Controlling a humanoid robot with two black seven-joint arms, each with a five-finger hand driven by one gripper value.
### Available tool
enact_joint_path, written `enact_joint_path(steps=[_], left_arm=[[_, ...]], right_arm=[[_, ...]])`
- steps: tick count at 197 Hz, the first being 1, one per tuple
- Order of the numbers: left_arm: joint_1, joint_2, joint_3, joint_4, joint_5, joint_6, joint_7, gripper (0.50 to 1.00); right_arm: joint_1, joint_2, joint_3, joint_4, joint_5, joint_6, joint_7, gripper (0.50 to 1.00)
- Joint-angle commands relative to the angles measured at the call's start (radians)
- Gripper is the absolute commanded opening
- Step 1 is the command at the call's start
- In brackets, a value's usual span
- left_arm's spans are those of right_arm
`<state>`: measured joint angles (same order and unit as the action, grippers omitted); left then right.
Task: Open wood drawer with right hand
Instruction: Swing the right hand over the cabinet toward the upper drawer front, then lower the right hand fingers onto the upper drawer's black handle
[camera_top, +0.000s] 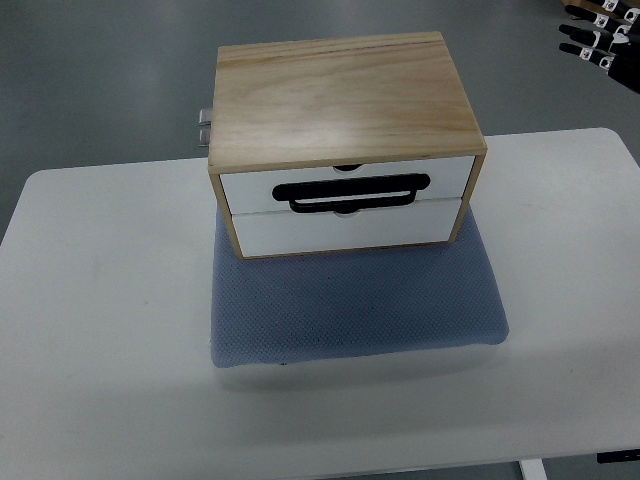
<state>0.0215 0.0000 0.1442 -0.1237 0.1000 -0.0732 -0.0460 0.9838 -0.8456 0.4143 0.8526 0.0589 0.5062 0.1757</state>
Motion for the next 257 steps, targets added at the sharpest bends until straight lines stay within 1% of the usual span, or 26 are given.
enact_joint_path(steps=[1, 23, 29, 38, 40, 51, 53, 62, 73, 74, 88, 105, 120, 138, 151, 177, 213, 245, 257], left_arm=[[0.0, 0.0, 0.0, 0.001, 0.0, 0.0, 0.0, 1.0], [0.0, 0.0, 0.0, 0.001, 0.0, 0.0, 0.0, 1.0], [0.0, 0.0, 0.0, 0.001, 0.0, 0.0, 0.0, 1.0], [0.0, 0.0, 0.0, 0.001, 0.0, 0.0, 0.0, 1.0], [0.0, 0.0, 0.0, 0.001, 0.0, 0.0, 0.0, 1.0], [0.0, 0.0, 0.0, -0.001, 0.0, 0.0, 0.0, 1.0], [0.0, 0.0, 0.0, -0.001, 0.0, 0.0, 0.0, 1.0], [0.0, 0.0, 0.0, 0.001, 0.0, 0.001, 0.0, 1.0], [0.0, 0.0, 0.0, 0.001, 0.0, 0.001, 0.0, 1.0], [0.0, 0.0, 0.0, 0.001, 0.0, 0.0, 0.0, 1.0], [0.0, 0.0, 0.0, 0.001, 0.0, 0.0, 0.0, 1.0], [0.0, 0.0, 0.0, 0.001, 0.0, 0.0, 0.0, 1.0], [0.0, 0.0, 0.0, -0.001, 0.0, 0.001, 0.0, 1.0], [0.0, 0.0, 0.0, -0.001, 0.0, 0.001, 0.0, 1.0], [0.0, 0.0, 0.0, 0.001, 0.0, 0.0, 0.0, 1.0], [0.0, 0.0, 0.0, 0.001, 0.0, 0.0, 0.0, 1.0], [0.0, 0.0, 0.0, -0.001, 0.001, 0.0, 0.0, 1.0], [0.0, 0.0, 0.0, 0.001, 0.0, 0.001, 0.0, 1.0], [0.0, 0.0, 0.0, -0.001, 0.0, 0.001, 0.0, 1.0]], right_arm=[[0.007, -0.052, -0.026, 0.083, -0.062, 0.006, 0.042, 0.938], [0.03, -0.107, -0.031, 0.221, -0.168, 0.006, 0.067, 0.938], [0.033, -0.115, -0.032, 0.243, -0.186, 0.006, 0.073, 0.938], [0.039, -0.125, -0.04, 0.289, -0.223, -0.001, 0.103, 0.938], [0.039, -0.125, -0.04, 0.289, -0.223, -0.001, 0.103, 0.938], [0.055, -0.138, -0.071, 0.335, -0.252, -0.003, 0.156, 0.938], [0.055, -0.138, -0.071, 0.335, -0.252, -0.003, 0.156, 0.938], [0.091, -0.148, -0.115, 0.371, -0.275, -0.006, 0.192, 0.94], [0.092, -0.148, -0.115, 0.372, -0.275, -0.006, 0.192, 0.94], [0.14, -0.153, -0.177, 0.413, -0.304, -0.006, 0.217, 0.94], [0.217, -0.153, -0.265, 0.46, -0.336, -0.003, 0.245, 0.94], [0.289, -0.142, -0.345, 0.5, -0.37, 0.0, 0.252, 0.94], [0.388, -0.113, -0.425, 0.534, -0.387, -0.001, 0.254, 0.94], [0.472, -0.055, -0.491, 0.539, -0.401, 0.002, 0.254, 0.94], [0.524, 0.005, -0.534, 0.539, -0.455, 0.005, 0.254, 0.94], [0.544, 0.099, -0.557, 0.539, -0.58, -0.003, 0.246, 0.94], [0.539, 0.158, -0.597, 0.526, -0.651, -0.008, 0.245, 0.942], [0.526, 0.18, -0.621, 0.502, -0.665, -0.012, 0.245, 0.942], [0.52, 0.185, -0.641, 0.484, -0.666, -0.029, 0.245, 0.942]])
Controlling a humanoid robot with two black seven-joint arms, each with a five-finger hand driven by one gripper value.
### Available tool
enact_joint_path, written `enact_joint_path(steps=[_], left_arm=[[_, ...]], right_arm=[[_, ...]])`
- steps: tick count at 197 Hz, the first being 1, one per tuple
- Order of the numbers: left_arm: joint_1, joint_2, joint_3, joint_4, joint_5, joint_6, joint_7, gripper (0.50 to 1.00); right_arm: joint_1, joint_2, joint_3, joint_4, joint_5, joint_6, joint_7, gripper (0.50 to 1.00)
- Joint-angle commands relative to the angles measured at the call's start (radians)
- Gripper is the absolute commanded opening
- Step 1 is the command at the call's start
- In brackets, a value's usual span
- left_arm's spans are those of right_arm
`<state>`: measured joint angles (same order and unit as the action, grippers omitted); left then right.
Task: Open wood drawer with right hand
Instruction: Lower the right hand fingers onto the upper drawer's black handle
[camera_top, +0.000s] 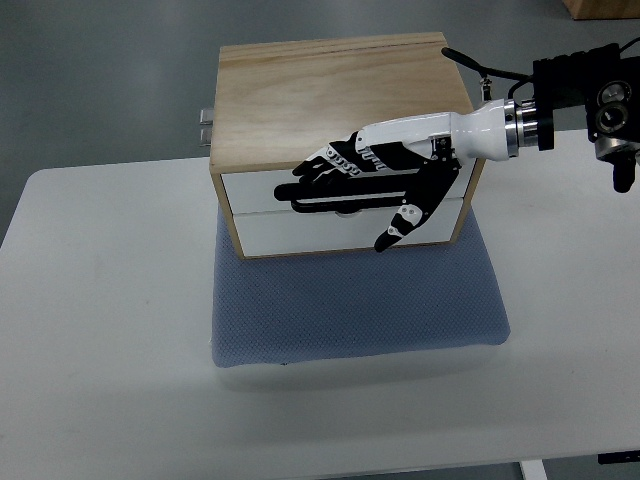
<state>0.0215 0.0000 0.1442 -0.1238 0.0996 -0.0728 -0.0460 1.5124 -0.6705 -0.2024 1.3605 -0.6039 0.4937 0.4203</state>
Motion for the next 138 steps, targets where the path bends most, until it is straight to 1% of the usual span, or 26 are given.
enact_joint_path(steps=[1, 12, 23, 42, 138], left_arm=[[0.0, 0.0, 0.0, 0.0, 0.0, 0.001, 0.0, 1.0], [0.0, 0.0, 0.0, 0.0, 0.0, -0.001, 0.0, 1.0], [0.0, 0.0, 0.0, 0.001, 0.0, -0.001, 0.0, 1.0], [0.0, 0.0, 0.0, 0.001, 0.0, -0.001, 0.0, 1.0], [0.0, 0.0, 0.0, 0.001, 0.0, -0.001, 0.0, 1.0]], right_arm=[[-0.009, 0.009, -0.025, -0.024, -0.004, -0.017, 0.0, 0.942], [-0.009, 0.019, -0.043, -0.057, -0.002, -0.052, 0.0, 0.942], [-0.011, 0.035, -0.052, -0.087, -0.002, -0.069, 0.0, 0.94], [-0.02, 0.039, -0.055, -0.11, -0.002, -0.066, 0.0, 0.942], [-0.041, 0.04, -0.068, -0.115, -0.025, -0.066, -0.005, 0.942]])
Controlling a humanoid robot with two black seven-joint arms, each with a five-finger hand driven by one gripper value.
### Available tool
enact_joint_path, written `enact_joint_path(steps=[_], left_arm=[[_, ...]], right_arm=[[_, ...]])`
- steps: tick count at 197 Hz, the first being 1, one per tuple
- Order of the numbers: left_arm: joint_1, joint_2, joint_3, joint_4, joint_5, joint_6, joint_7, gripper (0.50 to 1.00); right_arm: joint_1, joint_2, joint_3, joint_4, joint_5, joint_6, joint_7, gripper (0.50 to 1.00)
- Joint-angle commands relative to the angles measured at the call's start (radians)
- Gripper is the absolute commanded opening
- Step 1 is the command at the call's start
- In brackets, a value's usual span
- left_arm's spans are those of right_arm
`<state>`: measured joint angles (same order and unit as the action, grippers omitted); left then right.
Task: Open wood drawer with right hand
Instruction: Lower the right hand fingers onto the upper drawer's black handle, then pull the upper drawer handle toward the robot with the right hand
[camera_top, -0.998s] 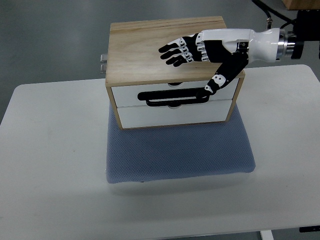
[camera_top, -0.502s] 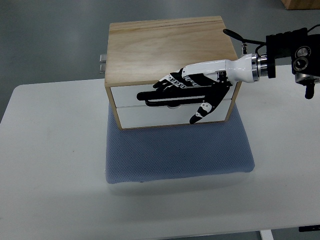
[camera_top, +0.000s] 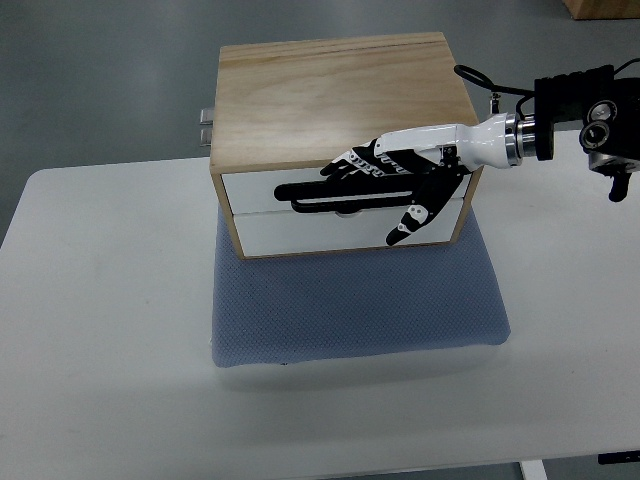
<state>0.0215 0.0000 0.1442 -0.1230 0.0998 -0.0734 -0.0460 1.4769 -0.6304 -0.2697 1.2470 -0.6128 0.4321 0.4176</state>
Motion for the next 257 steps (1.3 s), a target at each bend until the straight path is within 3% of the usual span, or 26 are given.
enact_joint_path(steps=[1, 153, 257], left_arm=[[0.0, 0.0, 0.0, 0.0, 0.0, 0.0, 0.0, 1.0], [0.0, 0.0, 0.0, 0.0, 0.0, 0.0, 0.0, 1.0], [0.0, 0.0, 0.0, 0.0, 0.0, 0.001, 0.0, 1.0]], right_arm=[[-0.006, 0.0, 0.0, -0.001, -0.018, -0.006, 0.0, 0.942], [-0.05, 0.014, -0.009, -0.02, -0.032, 0.002, -0.002, 0.944], [-0.05, -0.002, -0.013, 0.026, -0.028, 0.088, -0.002, 0.944]])
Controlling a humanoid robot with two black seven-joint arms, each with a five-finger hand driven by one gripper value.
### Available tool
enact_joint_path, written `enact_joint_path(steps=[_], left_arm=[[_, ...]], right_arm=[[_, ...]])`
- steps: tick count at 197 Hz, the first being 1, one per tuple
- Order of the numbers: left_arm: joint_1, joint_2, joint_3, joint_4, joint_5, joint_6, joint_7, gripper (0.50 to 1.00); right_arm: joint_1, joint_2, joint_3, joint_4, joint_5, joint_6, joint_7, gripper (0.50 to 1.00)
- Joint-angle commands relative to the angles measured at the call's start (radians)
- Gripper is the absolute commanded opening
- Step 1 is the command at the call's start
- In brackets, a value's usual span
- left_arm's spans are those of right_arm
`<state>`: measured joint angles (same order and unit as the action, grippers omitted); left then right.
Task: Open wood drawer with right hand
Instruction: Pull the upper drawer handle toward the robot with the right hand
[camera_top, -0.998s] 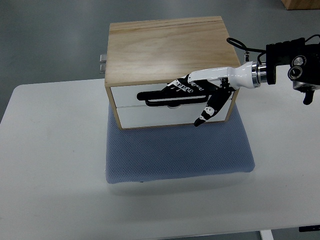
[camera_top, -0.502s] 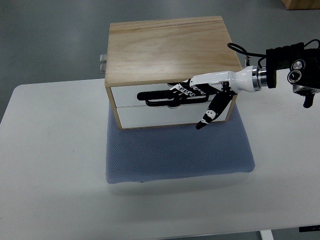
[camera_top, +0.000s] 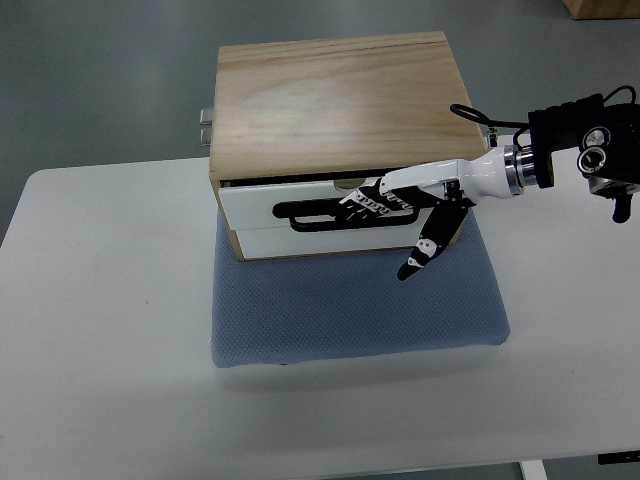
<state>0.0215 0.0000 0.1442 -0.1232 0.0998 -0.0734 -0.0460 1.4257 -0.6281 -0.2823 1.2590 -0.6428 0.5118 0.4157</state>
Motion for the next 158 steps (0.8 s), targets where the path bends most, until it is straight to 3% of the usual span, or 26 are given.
enact_joint_path(steps=[1, 158], left_arm=[[0.0, 0.0, 0.0, 0.0, 0.0, 0.001, 0.0, 1.0], [0.0, 0.0, 0.0, 0.0, 0.0, 0.001, 0.0, 1.0]], right_arm=[[0.001, -0.004, 0.0, 0.014, 0.002, 0.008, 0.0, 0.944], [-0.001, -0.125, -0.023, 0.212, 0.0, 0.007, 0.0, 0.944]])
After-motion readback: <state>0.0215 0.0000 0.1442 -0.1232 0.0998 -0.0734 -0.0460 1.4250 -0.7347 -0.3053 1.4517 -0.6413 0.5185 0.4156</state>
